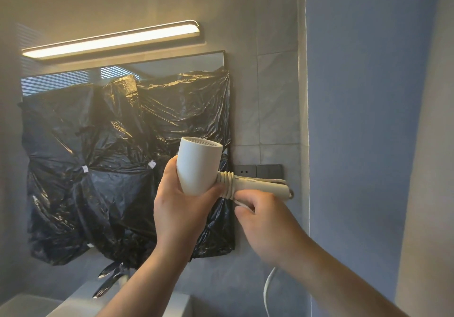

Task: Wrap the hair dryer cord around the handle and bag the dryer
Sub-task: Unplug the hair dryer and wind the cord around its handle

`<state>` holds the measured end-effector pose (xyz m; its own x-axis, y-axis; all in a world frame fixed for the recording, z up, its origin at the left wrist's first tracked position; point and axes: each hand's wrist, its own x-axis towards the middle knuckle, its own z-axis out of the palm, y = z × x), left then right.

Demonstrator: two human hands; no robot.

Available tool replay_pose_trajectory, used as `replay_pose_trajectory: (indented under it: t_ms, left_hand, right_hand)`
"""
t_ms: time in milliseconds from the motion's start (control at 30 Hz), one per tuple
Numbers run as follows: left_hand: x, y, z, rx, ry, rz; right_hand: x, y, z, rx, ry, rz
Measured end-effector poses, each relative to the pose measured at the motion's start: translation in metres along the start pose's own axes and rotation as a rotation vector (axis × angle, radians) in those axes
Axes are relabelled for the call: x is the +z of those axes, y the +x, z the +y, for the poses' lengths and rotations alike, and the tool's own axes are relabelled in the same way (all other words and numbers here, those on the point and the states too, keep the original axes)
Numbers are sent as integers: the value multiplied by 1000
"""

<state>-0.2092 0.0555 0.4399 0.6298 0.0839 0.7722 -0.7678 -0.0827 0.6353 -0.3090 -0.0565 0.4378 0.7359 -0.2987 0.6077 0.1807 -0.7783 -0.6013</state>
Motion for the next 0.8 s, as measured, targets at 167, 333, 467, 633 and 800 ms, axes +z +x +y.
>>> replay_pose_trajectory:
  t_ms: [167,333,467,633,800]
  left_hand:
    - [5,5,-7,-115,-46,31]
    - [3,4,-7,-114,-31,41]
    - [-3,3,-9,-75,37,-47]
    - [-7,2,-6,-27,112,-126]
    - [-10,4,-8,-18,135,-258]
  right_hand:
    - [4,0,5,-34,74,-60]
    - [1,2,15,12,286,-198]
    - [-9,6,15,-51,35,-145]
    - [-26,18,7,-218,-292,-117]
    - [-43,35,10,-317,-358,-108]
